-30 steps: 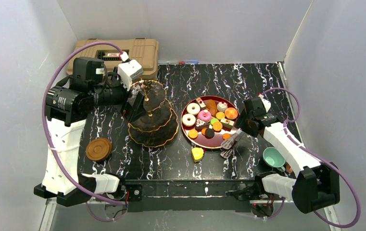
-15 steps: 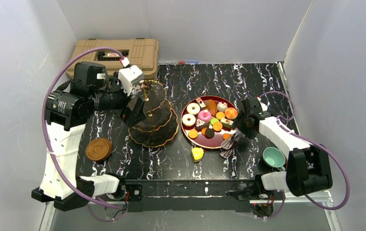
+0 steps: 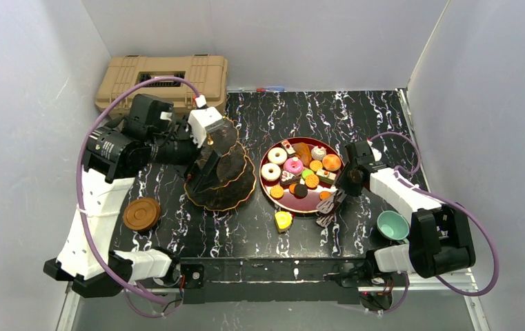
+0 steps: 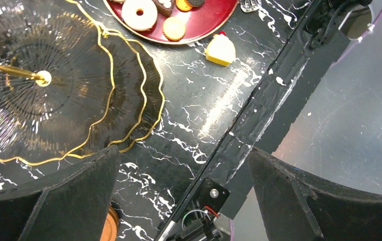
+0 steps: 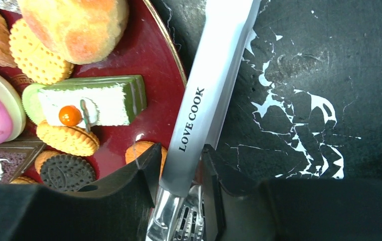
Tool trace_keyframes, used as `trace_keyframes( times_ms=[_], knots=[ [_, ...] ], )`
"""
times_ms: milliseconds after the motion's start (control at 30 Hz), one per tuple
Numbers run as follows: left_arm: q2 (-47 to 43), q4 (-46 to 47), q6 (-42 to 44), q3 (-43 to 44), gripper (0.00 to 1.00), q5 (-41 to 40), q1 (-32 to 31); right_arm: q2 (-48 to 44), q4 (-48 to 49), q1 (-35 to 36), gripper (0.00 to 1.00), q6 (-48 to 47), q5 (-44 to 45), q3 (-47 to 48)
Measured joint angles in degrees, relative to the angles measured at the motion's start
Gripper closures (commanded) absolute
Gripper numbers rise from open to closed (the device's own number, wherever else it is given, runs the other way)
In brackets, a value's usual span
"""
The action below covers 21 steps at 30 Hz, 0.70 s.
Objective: Serve the afternoon tea
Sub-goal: Pick up the clamp from the center of the board.
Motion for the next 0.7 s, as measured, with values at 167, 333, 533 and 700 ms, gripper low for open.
trace_keyframes(
  times_ms=[167,333,533,700],
  knots=[
    [0.4,0.0,-0.1,-0.1,0.02,-1.1,-2.8,0.0,0.3,0.0,0.78,-0.1,0.2,-0.7],
    [0.4,0.2,-0.7,-0.9,0.02,-1.5,-4.9,-1.3,-0.6,0.0,0.85,-0.5,1.4,-0.6],
    [0.4,1.3,-2.3,-3.9,0.02,-0.6,-7.7,-7.0,-5.5,0.0,0.91,-1.8,3.2,2.0],
    [0.7,3.3,-3.5,-3.8,0.02,1.8,-8.6,-11.7,-7.5,0.0,0.92,-3.1,2.8,5.6]
  ],
)
